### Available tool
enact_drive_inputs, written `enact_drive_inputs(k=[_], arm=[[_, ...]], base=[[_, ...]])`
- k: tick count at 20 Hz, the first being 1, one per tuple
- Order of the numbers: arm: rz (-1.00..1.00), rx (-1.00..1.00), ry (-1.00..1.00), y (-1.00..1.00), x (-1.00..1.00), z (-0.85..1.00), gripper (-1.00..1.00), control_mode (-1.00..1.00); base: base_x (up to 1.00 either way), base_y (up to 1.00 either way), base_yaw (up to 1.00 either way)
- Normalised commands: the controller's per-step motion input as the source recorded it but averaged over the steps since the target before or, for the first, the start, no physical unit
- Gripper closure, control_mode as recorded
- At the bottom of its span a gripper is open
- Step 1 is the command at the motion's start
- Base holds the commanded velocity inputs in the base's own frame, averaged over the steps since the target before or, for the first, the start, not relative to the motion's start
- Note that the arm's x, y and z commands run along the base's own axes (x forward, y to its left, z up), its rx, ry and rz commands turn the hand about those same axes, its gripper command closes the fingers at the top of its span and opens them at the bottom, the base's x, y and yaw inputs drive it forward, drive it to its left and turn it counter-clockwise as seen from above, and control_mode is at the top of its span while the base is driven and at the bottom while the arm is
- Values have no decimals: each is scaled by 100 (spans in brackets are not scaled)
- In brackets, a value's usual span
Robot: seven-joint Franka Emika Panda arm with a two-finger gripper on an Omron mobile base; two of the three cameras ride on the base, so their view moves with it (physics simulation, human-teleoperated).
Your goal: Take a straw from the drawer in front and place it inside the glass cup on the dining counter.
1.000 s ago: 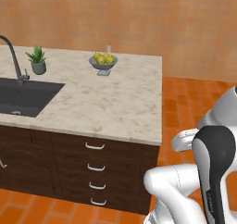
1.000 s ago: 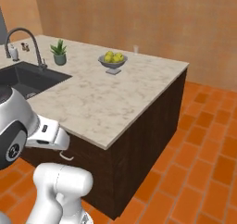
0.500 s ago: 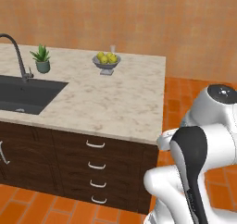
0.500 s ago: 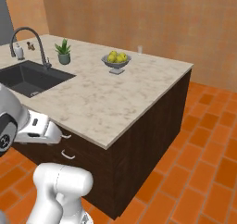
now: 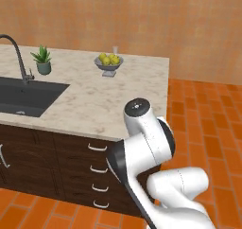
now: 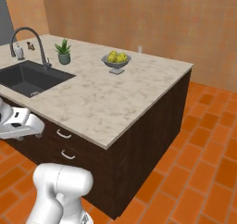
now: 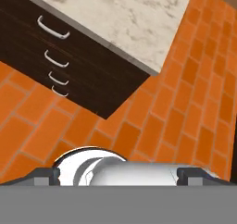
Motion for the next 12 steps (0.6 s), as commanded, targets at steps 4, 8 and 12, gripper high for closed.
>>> enact_drive_inputs(k=[4, 8, 12], arm=[[4, -19, 0, 0, 39, -54, -100, -100], [2, -19, 0, 22, 30, -54, -100, -100], [0, -7, -4, 43, 27, -36, -100, -100]], base=[[0, 0, 0], [0, 0, 0], [0, 0, 0]])
